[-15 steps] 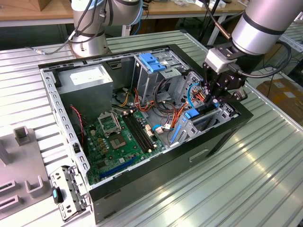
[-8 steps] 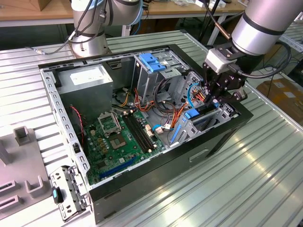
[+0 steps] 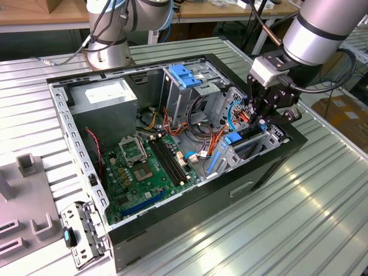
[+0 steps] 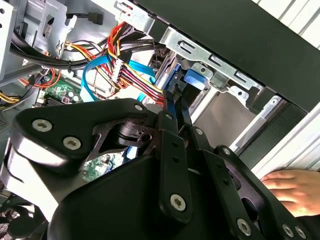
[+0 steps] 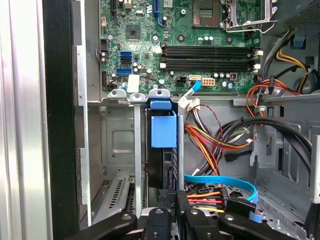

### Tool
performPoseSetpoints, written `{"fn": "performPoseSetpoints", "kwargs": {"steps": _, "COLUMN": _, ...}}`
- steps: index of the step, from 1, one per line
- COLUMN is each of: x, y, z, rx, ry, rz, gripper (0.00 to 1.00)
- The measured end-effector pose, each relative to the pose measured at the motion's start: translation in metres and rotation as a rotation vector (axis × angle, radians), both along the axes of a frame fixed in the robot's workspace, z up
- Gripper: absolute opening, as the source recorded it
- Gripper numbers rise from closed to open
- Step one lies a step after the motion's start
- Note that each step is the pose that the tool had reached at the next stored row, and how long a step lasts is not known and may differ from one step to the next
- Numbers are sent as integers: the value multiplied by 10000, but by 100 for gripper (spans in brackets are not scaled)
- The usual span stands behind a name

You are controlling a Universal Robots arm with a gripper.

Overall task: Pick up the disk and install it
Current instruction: 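Insert the first disk wire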

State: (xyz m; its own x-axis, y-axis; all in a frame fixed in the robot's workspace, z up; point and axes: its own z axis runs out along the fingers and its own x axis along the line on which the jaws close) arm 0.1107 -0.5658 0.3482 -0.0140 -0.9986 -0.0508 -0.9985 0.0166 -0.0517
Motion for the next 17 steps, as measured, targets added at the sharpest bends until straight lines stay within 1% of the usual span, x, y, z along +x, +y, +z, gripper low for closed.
{"fn": "performPoseSetpoints", "kwargs": {"steps": 5, "x": 0, "y": 0, "z": -3, "rx": -1, "ry": 0, "rz": -13, "gripper": 17}}
{"fn": "performPoseSetpoints", "kwargs": {"steps": 9, "x": 0, "y": 0, "z": -20, "rx": 16, "ry": 0, "rz": -13, "gripper": 17}}
{"fn": "performPoseSetpoints", "kwargs": {"steps": 11, "x": 0, "y": -1, "z": -28, "rx": 62, "ry": 0, "rz": -13, "gripper": 17}}
{"fn": "performPoseSetpoints", "kwargs": {"steps": 16, "x": 0, "y": -7, "z": -48, "rx": 129, "ry": 0, "rz": -13, "gripper": 17}}
{"fn": "performPoseSetpoints", "kwargs": {"steps": 17, "x": 0, "y": -11, "z": -55, "rx": 131, "ry": 0, "rz": -13, "gripper": 17}}
